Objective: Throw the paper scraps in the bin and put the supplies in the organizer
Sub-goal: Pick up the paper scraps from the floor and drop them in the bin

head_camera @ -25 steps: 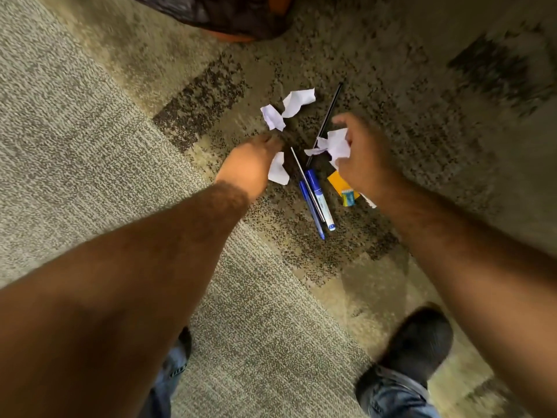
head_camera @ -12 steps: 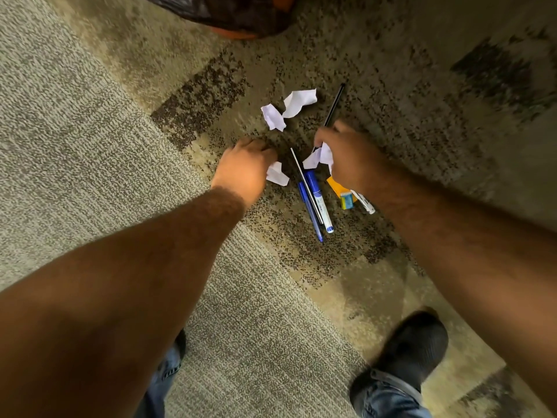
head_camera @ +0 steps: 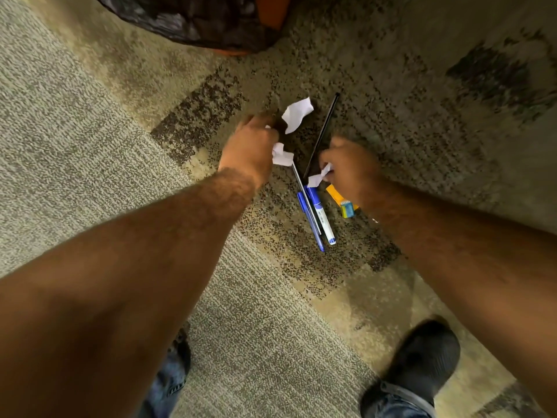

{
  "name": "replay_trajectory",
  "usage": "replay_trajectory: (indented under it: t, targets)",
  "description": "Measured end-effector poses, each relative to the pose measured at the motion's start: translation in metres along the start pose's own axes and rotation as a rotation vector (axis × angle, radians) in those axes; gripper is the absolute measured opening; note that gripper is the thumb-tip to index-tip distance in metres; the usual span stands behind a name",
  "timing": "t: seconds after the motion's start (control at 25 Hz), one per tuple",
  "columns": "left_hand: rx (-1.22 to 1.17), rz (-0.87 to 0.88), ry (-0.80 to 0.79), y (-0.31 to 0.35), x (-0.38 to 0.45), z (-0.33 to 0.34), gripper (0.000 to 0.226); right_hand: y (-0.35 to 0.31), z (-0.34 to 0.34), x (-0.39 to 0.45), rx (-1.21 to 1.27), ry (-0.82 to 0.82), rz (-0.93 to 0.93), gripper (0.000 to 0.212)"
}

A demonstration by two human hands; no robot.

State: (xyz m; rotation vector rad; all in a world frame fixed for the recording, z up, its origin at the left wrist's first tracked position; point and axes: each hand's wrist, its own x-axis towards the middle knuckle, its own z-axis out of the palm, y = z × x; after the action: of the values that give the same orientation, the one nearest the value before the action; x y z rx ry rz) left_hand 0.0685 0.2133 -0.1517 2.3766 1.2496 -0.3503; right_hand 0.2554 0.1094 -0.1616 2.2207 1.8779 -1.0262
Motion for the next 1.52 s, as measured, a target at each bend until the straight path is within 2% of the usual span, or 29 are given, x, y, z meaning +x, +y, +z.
replay_trajectory:
  t: [0.12,0.24,0.44,0.52,0.6,0.64,0.8,0.92,1.04,1.12,1.24,1.32,1.4,1.52]
  targets:
    - [0.044,-0.008,-0.005,-0.003,0.015,-0.003,0.030,0.000,-0.015,0.005,0.089,0.057,0.003,0.015]
    - [0.042,-0.008,-0.049,-0.008,0.022,-0.006,0.019,-0.013,-0.036,0.019,0.181,0.188,-0.023,0.014]
    - [-0.191,-0.067,0.067,-0.025,0.009,0.000,0.015,-0.032,-0.049,0.053,0.164,0.185,0.028,0.015]
    - [-0.284,-0.076,0.105,-0.033,-0.002,0.005,0.012,-0.039,-0.048,0.062,0.152,0.133,0.069,0.032]
    - [-0.365,-0.095,0.128,-0.040,-0.012,0.010,0.004,-0.043,-0.043,0.069,0.105,0.053,0.106,0.060]
    - [-0.409,-0.097,0.142,-0.042,-0.017,0.012,0.003,-0.045,-0.039,0.073,0.064,0.030,0.129,0.065]
    - [-0.539,-0.170,0.185,-0.040,-0.036,0.006,0.008,-0.042,-0.031,0.080,-0.011,0.068,0.183,0.029]
    - [-0.598,-0.243,0.189,-0.035,-0.046,-0.019,0.010,-0.042,-0.036,0.064,0.114,0.095,0.264,0.027]
    - [-0.680,-0.225,0.311,-0.028,-0.061,-0.069,0.014,-0.069,-0.065,0.037,0.553,0.249,0.360,0.027]
    - [-0.746,-0.125,0.439,-0.017,-0.072,-0.116,0.013,-0.094,-0.100,0.016,0.802,0.397,0.405,0.032]
    - [-0.789,0.060,0.672,-0.004,-0.082,-0.193,0.020,-0.138,-0.164,-0.015,1.086,0.610,0.402,0.020]
    - [-0.835,0.105,0.802,0.002,-0.078,-0.240,0.022,-0.162,-0.213,-0.030,1.237,0.787,0.346,0.020]
    - [-0.921,0.059,0.874,0.001,-0.066,-0.282,0.023,-0.184,-0.263,-0.033,1.338,0.975,0.198,0.020]
    - [-0.822,-0.089,0.883,-0.009,-0.027,-0.321,0.024,-0.210,-0.313,-0.002,1.154,1.093,0.065,0.021]
